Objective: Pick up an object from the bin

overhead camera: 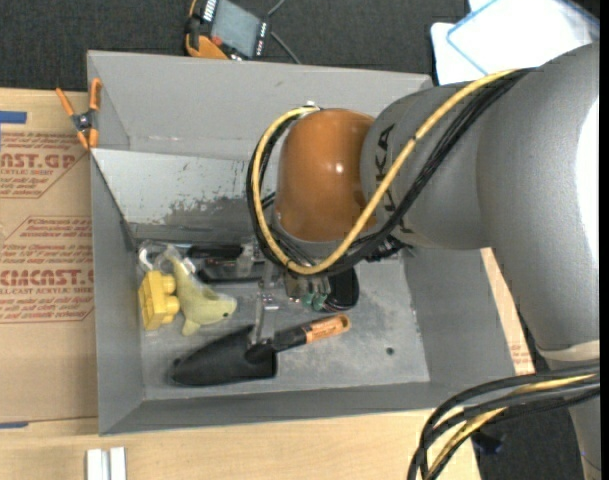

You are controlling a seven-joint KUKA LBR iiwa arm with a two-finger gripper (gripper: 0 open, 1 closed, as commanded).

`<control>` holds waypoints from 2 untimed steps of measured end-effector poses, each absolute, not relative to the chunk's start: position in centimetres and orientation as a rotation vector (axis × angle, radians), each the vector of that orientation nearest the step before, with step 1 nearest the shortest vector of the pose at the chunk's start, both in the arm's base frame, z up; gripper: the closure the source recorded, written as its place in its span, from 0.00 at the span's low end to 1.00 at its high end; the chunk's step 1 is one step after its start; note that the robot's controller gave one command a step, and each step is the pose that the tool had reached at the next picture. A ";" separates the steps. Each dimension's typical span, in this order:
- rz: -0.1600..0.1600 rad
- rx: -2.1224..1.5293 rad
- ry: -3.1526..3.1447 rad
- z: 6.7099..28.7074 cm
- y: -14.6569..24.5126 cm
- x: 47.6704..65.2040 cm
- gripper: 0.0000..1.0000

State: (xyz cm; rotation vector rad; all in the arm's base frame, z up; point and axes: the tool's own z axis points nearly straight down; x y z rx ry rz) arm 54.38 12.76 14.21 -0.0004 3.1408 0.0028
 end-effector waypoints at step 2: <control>0.001 -0.052 3.145 7.2 11.2 51.5 0.00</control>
Offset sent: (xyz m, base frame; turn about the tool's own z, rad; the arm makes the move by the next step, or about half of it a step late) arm -0.0268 -0.0153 -0.0670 -0.0321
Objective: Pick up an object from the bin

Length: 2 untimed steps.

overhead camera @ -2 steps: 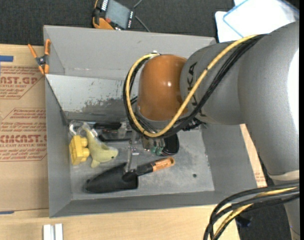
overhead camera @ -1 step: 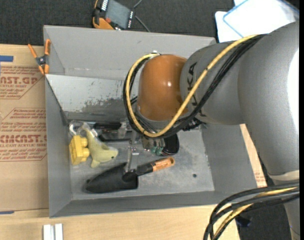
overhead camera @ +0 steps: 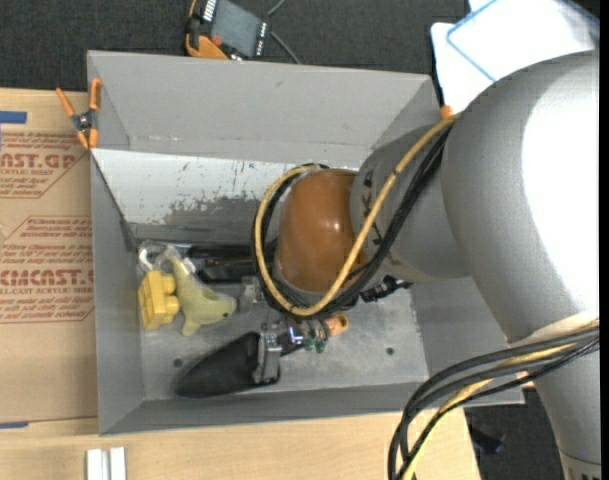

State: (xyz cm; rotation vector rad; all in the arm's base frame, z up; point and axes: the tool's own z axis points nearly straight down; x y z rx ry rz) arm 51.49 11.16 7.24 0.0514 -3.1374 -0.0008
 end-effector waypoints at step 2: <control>-0.010 0.027 -3.149 7.0 10.1 50.4 0.00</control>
Offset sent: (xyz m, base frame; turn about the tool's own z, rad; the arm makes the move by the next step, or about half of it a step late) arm -0.0116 -0.0114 -0.0024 0.0161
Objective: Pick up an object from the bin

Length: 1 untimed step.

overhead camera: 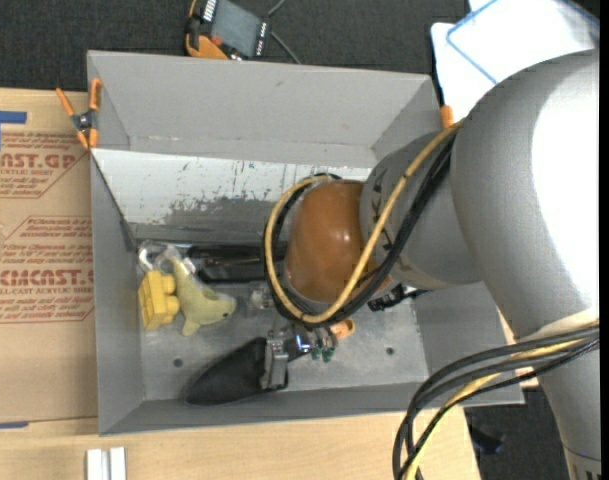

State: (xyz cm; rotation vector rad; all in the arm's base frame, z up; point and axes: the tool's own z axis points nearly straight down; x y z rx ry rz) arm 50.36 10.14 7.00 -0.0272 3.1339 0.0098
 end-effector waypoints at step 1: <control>0.010 -0.024 3.128 7.0 9.9 50.2 0.00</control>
Offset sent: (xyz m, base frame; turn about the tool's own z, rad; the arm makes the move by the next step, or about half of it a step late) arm 0.0072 -0.0018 0.0000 0.0065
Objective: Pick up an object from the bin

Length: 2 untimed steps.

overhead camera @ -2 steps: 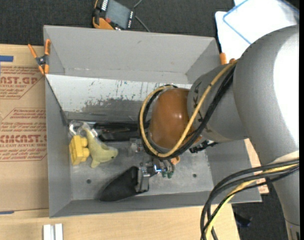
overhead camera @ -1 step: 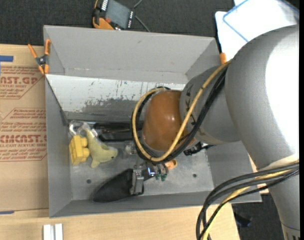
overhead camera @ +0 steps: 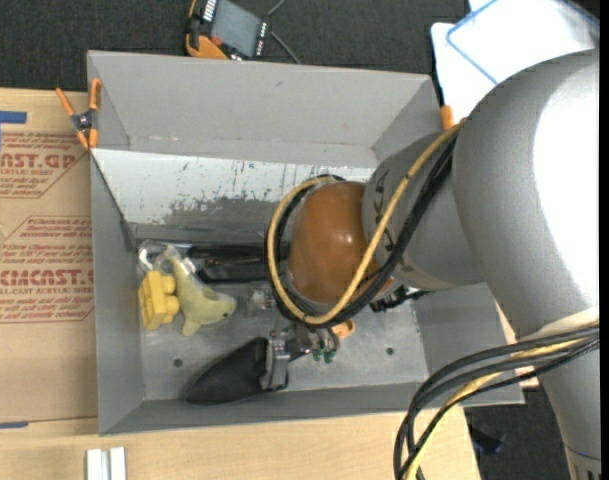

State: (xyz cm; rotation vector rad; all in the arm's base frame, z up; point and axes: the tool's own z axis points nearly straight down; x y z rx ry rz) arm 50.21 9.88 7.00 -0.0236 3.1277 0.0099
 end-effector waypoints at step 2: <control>0.012 -0.027 3.129 7.0 9.5 50.5 0.00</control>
Offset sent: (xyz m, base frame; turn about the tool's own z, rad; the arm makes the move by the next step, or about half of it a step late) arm -0.0060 -0.0124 0.0000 -0.0062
